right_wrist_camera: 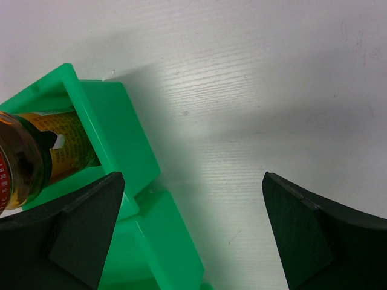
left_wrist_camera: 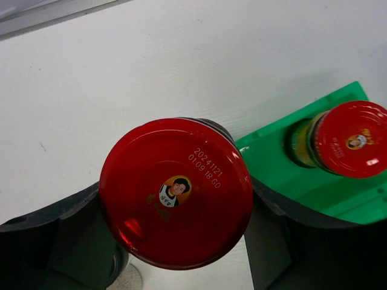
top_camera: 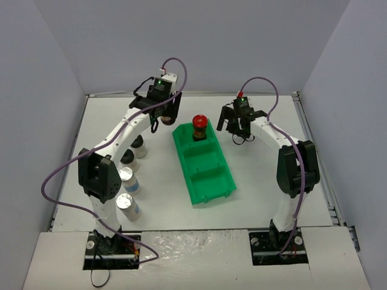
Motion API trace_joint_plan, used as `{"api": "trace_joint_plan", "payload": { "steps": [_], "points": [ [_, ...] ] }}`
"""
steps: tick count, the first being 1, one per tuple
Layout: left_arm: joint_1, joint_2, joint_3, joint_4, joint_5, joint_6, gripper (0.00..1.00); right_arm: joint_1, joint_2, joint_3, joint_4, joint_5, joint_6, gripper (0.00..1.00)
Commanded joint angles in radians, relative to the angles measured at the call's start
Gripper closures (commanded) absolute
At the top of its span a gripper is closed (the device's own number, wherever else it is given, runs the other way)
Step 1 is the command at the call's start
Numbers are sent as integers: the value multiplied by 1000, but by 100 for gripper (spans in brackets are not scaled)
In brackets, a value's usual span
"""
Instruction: Organize the condiment bottles
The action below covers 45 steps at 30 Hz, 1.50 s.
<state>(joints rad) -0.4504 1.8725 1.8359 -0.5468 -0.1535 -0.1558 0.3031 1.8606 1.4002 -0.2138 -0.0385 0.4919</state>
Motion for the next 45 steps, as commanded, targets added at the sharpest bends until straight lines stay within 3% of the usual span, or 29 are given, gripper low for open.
{"api": "trace_joint_plan", "payload": {
  "steps": [1,22,45],
  "points": [
    [-23,-115,106,38,-20,18,100,8,-84,11,14,32,-10,5],
    [-119,-24,106,15,18,7,100,-16,-160,-5,14,95,-1,4],
    [-123,104,45,106,75,-5,100,-59,-204,-42,14,83,-10,3]
  ]
}}
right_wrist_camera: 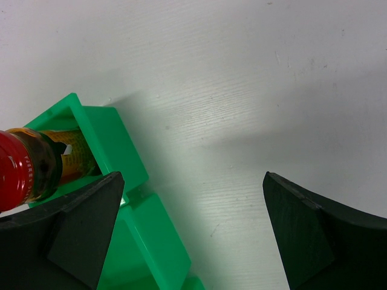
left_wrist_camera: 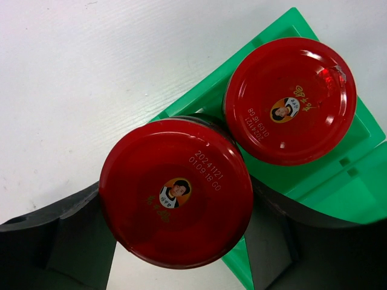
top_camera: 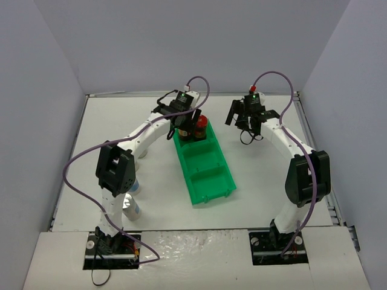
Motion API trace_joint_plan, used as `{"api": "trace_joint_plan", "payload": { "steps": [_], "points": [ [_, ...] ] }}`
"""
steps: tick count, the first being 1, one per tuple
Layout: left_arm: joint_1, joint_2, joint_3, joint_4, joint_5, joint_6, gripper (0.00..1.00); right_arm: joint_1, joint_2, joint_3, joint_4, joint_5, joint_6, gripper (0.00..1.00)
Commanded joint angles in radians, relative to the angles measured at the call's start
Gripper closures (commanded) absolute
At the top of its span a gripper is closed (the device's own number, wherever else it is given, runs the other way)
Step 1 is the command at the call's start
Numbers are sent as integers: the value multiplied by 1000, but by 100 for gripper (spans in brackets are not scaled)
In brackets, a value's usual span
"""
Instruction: Organize the condiment bottles
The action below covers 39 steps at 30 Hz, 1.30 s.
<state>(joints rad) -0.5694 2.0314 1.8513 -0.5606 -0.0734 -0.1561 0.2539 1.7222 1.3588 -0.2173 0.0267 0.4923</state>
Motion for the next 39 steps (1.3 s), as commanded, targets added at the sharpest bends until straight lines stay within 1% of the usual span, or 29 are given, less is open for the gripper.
{"api": "trace_joint_plan", "payload": {
  "steps": [1,15,18,20,21,22,23,26,31,35,39],
  "points": [
    [-4,-50,26,122,-6,-5,100,-10,-65,-1,18,16,-11,3],
    [-4,-31,9,126,6,-2,99,-13,-61,-1,19,15,-14,3],
    [-4,-30,17,111,2,2,77,-13,-57,0,19,11,-14,3],
    [-4,-34,18,104,-3,5,54,-13,-56,3,19,10,-15,3],
    [-4,-36,18,102,-6,7,47,-13,-55,3,19,10,-15,3],
    [-4,-38,17,100,-8,10,43,-13,-55,3,19,10,-15,3],
    [-5,-40,17,101,-10,13,41,-13,-54,4,19,10,-15,3],
    [-5,-47,13,102,-14,24,32,-12,-51,5,19,8,-15,3],
    [-4,-55,18,101,-17,33,23,-11,-46,10,18,4,-18,3],
    [-4,-67,19,107,-16,48,17,-10,-44,10,18,2,-18,3],
    [-4,-85,25,109,-17,59,16,-10,-42,10,18,4,-16,3]
  ]
}}
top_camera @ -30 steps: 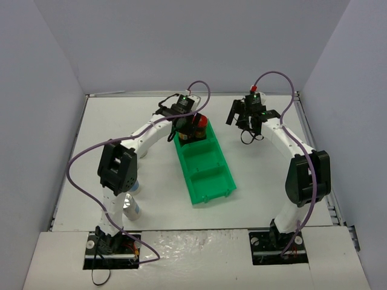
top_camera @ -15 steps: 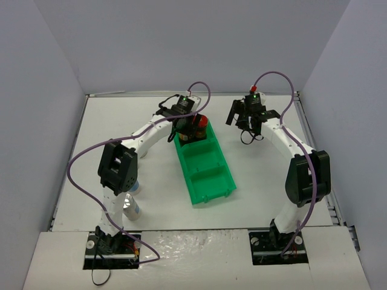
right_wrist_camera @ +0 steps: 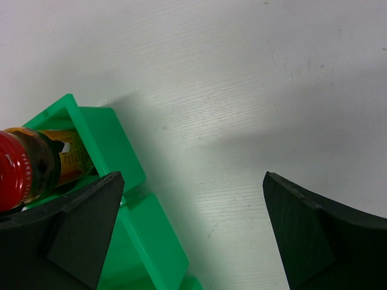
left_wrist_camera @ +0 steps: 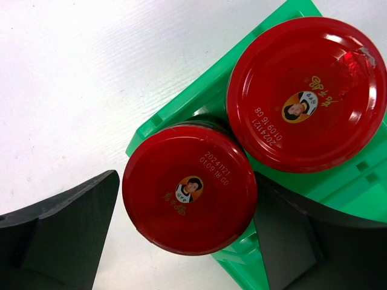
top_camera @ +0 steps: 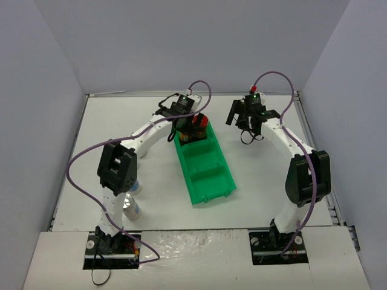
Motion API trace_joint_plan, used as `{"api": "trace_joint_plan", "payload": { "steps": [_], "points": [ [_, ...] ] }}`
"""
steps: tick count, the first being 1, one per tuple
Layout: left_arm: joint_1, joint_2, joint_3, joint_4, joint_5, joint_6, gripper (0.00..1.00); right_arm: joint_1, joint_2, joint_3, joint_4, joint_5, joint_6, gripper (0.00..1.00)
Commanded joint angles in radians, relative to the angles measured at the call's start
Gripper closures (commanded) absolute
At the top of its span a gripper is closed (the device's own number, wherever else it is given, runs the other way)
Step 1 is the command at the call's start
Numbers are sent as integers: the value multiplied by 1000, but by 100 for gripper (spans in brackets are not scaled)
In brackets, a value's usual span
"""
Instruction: Organize the condiment bottles
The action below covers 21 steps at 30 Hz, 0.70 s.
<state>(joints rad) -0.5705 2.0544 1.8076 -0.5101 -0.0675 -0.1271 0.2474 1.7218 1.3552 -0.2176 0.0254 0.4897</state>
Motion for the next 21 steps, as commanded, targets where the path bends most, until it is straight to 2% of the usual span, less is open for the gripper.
{"api": "trace_joint_plan", "payload": {
  "steps": [1,17,19,21],
  "points": [
    [-3,-112,73,57,-23,32,16,-3,-42,13,19,4,-13,3],
    [-5,-279,122,-4,-38,40,16,0,-43,1,27,7,-10,3],
    [-5,-306,113,-35,-74,14,16,0,-44,-2,28,7,-10,3],
    [-5,-348,95,-68,-192,-14,15,0,-44,-7,32,6,-10,3]
  ]
}}
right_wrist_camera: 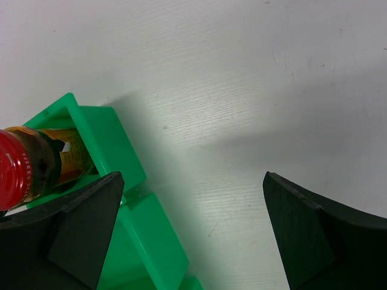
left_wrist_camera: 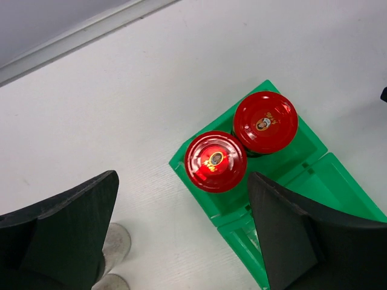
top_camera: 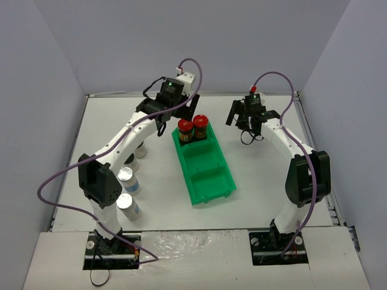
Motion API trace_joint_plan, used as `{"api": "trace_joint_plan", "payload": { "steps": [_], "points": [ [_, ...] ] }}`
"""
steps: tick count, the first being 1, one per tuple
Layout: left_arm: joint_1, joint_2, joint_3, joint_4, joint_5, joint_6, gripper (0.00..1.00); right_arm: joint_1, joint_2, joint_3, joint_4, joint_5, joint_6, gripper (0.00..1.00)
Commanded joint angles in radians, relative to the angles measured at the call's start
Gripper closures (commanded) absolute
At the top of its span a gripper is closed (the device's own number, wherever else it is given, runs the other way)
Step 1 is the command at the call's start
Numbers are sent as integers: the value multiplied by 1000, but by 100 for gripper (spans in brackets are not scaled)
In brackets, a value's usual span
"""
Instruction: Organize the condiment bottles
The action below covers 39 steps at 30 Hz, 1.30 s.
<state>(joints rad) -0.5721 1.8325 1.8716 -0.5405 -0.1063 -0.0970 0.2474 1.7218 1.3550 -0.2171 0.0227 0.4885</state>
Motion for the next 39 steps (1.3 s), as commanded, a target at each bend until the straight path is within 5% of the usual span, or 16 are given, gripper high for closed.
{"api": "trace_joint_plan", "payload": {
  "steps": [1,7,11,19,39],
  "points": [
    [-3,-141,20,-66,-209,-63,15,1,-44,-10,34,8,-10,3],
    [3,-167,-25,-250,-437,-153,14,1,-48,-25,53,-8,-4,3],
    [43,-195,-130,-242,-462,-213,13,1,-43,-31,61,-13,-5,3],
    [220,-264,-311,-134,-322,-295,5,1,-49,-48,70,-13,-7,3],
    [350,-92,-385,-21,-64,-321,5,-3,-52,-39,70,-13,-8,3]
  ]
}}
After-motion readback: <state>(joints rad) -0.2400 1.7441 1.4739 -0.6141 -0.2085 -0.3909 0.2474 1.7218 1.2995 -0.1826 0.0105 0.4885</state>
